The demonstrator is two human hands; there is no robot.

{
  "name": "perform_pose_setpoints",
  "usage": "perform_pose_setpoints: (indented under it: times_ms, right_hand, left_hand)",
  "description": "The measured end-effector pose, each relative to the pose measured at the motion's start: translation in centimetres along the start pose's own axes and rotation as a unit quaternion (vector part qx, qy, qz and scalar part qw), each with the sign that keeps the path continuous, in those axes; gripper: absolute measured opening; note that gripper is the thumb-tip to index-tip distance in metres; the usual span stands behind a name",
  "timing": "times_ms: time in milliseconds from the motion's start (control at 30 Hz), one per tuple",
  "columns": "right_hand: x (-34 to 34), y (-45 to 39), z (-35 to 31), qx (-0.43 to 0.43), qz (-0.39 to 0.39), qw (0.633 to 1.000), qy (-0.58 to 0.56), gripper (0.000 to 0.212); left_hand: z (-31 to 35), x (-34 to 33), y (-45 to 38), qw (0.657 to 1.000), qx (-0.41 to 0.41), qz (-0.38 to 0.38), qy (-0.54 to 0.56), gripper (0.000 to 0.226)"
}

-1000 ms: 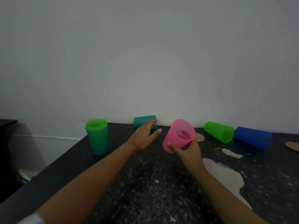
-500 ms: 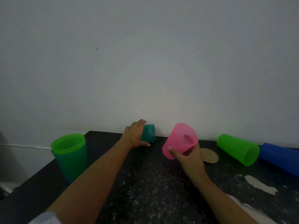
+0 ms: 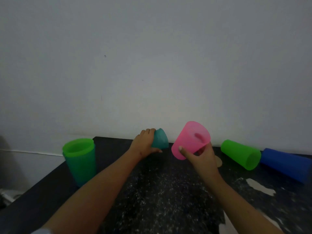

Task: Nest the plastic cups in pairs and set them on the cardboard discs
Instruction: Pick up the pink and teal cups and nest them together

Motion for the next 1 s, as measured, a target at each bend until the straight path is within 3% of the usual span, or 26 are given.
perform_pose_setpoints:
  times_ms: [200, 333, 467, 633, 800, 1000]
  right_hand:
    - [1.1, 3.6, -4.6, 0.037, 0.002, 0.999, -0.01, 0.072]
    - [2.2, 6.0, -7.4, 0.05, 0.043, 0.998, -0.005, 0.096]
    - [2.2, 8.8, -9.4, 0.066, 0.053, 0.996, -0.01, 0.106]
    - [0.6, 11.8, -10.3, 0.078, 0.012, 0.996, 0.04, 0.111]
    - [-1.1, 13.1, -10.0, 0.056, -0.049, 0.992, 0.1, 0.099]
    - [-1.4, 13.2, -9.1, 0.025, -0.07, 0.988, 0.139, 0.095]
  left_hand:
    - [3.2, 2.4, 6.3, 0.989, -0.036, 0.045, 0.137, 0.094]
    - [5.3, 2.5, 10.3, 0.976, -0.065, 0.051, 0.202, 0.09]
    - [7.2, 1.3, 14.8, 0.945, -0.077, 0.077, 0.309, 0.086]
    - [9.8, -0.7, 18.6, 0.918, -0.078, 0.082, 0.38, 0.077]
    - [10.5, -2.2, 20.8, 0.888, -0.059, 0.124, 0.439, 0.06]
    - [10.8, -2.4, 21.6, 0.872, -0.071, 0.143, 0.464, 0.113]
Point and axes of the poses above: each hand's wrist, its own y-axis away from the middle knuckle, its own x-axis out of the back of the hand, z = x × y, the point moved 10 cm from there along -y, towards the middle knuckle, and after that the axes turned 12 degrees about -z, right-handed, at the moved point
